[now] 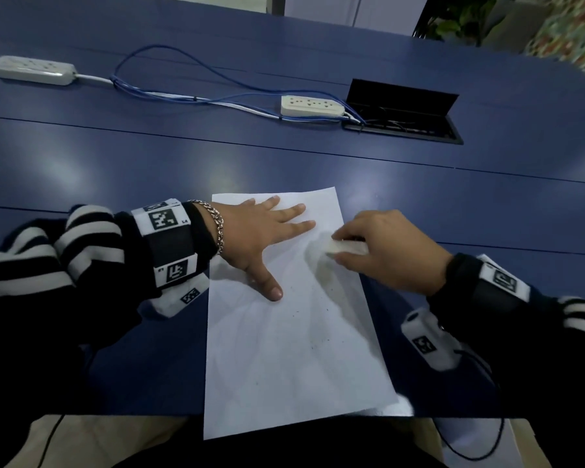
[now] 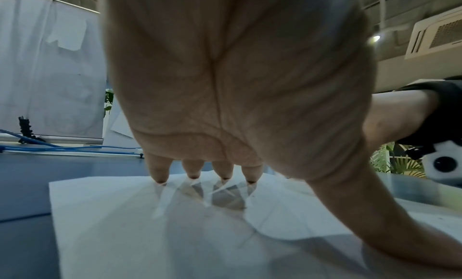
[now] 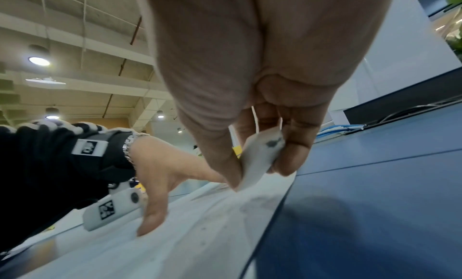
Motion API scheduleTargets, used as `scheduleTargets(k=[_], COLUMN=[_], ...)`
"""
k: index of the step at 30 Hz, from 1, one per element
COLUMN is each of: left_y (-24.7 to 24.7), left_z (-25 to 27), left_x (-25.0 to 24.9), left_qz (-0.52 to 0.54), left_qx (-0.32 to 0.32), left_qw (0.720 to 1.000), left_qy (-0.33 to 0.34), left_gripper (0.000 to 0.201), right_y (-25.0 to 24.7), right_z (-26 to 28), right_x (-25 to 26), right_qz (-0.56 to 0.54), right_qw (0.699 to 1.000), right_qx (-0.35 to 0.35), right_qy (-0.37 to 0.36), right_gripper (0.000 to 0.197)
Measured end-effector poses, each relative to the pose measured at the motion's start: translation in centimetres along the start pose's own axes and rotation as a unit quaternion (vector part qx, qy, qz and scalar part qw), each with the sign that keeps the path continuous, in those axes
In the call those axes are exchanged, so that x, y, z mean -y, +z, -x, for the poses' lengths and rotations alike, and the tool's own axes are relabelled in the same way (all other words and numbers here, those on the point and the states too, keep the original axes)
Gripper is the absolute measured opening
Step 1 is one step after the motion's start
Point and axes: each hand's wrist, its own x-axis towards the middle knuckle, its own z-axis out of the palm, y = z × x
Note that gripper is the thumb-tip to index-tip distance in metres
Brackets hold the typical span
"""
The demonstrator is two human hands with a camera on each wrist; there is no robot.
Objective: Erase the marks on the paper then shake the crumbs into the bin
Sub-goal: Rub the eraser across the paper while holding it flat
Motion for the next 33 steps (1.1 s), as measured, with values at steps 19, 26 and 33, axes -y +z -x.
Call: scheduleTargets(k=[19,26,33], left_y=[-0.4,-0.5,-0.4], left_z=[-0.2,-0.2,0.0], left_x=[-0.5,-0.6,-0.7], left_qz=[-0.013,-0.021,-0.013], left_qx=[0.019,0.017,0.018], left_qw=[1.0,0.999,0.999], left_qy=[-0.019,-0.021,-0.028], left_gripper=[0.146,0.145,0.145], right_y=[1.4,0.0,0.7], right_z=[-0.8,-2.3,-1.4], right_x=[3.9,2.0,3.4], right_qz=[0.122,0.124,0.087], right_qw=[0.988,0.992,0.995], right_qx=[-0.012,-0.02,-0.005], right_qy=[-0.09,-0.013,-0.055], right_gripper=[0.019,0.024,0.025])
